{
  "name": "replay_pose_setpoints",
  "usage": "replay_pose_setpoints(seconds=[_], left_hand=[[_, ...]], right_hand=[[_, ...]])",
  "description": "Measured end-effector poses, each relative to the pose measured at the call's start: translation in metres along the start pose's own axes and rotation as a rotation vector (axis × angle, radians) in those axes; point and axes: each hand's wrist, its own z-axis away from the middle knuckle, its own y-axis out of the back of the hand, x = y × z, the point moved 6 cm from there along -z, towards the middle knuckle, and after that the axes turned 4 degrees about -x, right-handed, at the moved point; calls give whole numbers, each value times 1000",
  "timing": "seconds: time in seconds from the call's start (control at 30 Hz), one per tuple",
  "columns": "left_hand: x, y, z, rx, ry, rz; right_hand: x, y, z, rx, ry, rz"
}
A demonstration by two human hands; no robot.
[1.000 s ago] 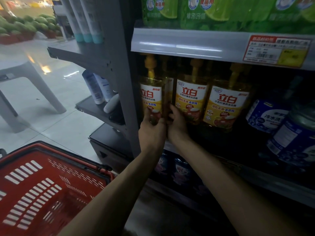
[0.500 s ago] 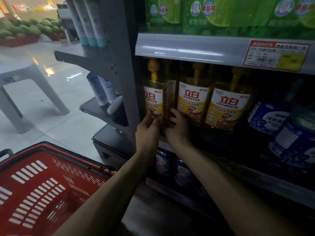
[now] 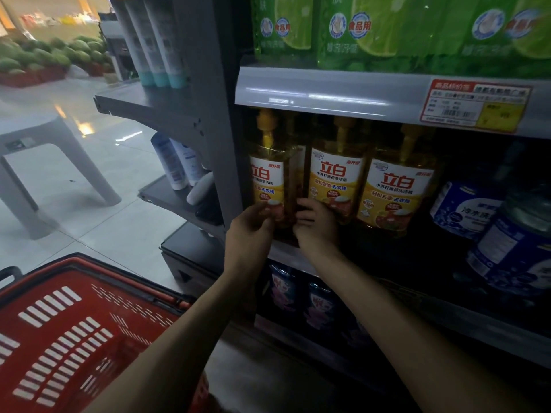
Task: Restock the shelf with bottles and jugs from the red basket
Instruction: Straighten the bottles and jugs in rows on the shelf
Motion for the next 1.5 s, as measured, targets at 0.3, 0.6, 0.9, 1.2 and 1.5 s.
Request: replay_pose_setpoints(seconds=[0.3, 0.6, 0.9, 1.2, 1.5], left_hand=[[12, -41, -1, -167, -58, 15], [33, -83, -13, -215, 6, 368], [20, -100, -18, -234, 96, 463], [22, -105, -13, -219, 32, 285], [35, -143, -6, -304, -59, 151]], right_hand=[[-5, 50, 6, 418, 84, -27], [13, 62, -2, 234, 106, 42], [19, 68, -3, 123, 94, 59], [8, 100, 7, 307, 52, 121], [25, 161, 7, 597, -25, 81]])
